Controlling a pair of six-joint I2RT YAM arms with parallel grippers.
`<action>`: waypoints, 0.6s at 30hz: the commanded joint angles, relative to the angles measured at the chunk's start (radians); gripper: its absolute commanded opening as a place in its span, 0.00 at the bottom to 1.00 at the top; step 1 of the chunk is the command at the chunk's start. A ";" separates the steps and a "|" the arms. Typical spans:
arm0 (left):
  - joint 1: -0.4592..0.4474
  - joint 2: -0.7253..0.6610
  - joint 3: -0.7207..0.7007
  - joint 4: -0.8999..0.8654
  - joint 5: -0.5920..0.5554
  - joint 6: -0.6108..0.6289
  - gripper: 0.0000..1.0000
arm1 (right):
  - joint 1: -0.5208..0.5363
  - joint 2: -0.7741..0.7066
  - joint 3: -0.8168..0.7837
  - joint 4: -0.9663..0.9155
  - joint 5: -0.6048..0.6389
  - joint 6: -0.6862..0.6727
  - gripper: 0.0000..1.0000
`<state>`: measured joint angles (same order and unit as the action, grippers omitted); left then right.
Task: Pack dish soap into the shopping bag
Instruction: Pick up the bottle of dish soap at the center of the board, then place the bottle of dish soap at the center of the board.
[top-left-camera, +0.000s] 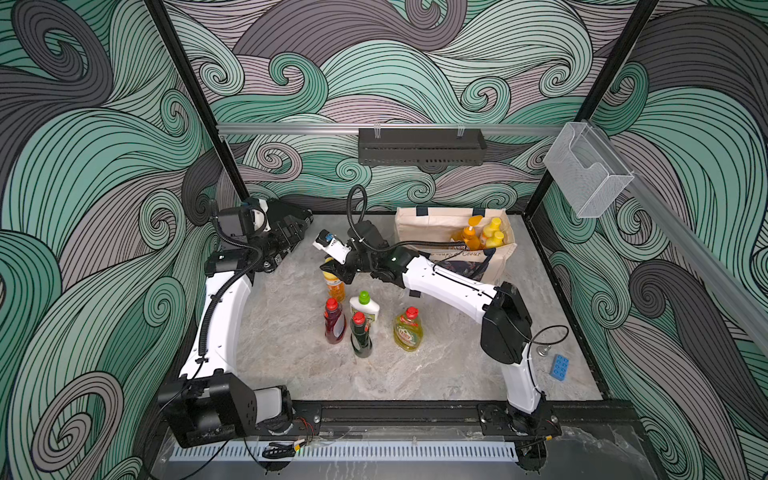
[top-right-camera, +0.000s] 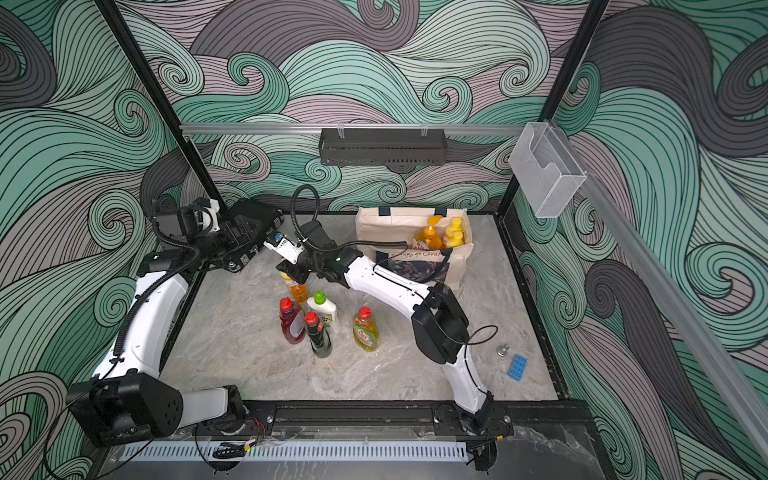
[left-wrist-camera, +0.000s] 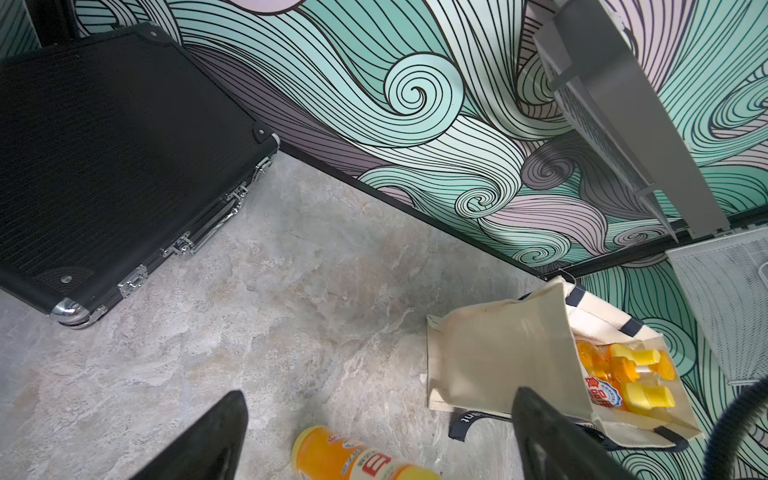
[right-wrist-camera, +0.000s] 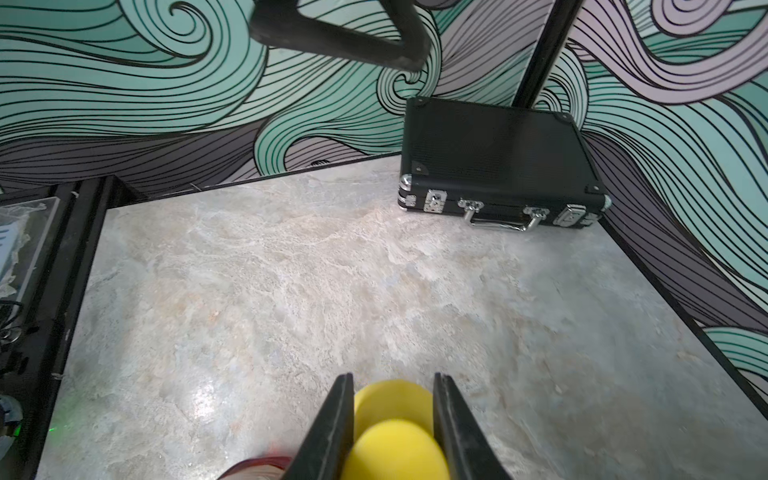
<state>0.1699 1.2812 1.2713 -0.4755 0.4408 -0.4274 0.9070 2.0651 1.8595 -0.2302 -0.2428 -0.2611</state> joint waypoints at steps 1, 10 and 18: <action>0.006 0.003 0.001 0.034 0.052 0.001 0.98 | -0.025 -0.088 0.032 0.011 0.042 0.002 0.00; -0.009 0.015 -0.002 0.065 0.120 -0.012 0.98 | -0.063 -0.118 0.115 -0.095 0.093 0.005 0.00; -0.058 0.053 0.009 0.084 0.170 -0.011 0.98 | -0.100 -0.150 0.142 -0.149 0.138 0.006 0.00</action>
<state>0.1284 1.3155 1.2713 -0.4179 0.5694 -0.4313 0.8227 2.0056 1.9373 -0.4267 -0.1329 -0.2569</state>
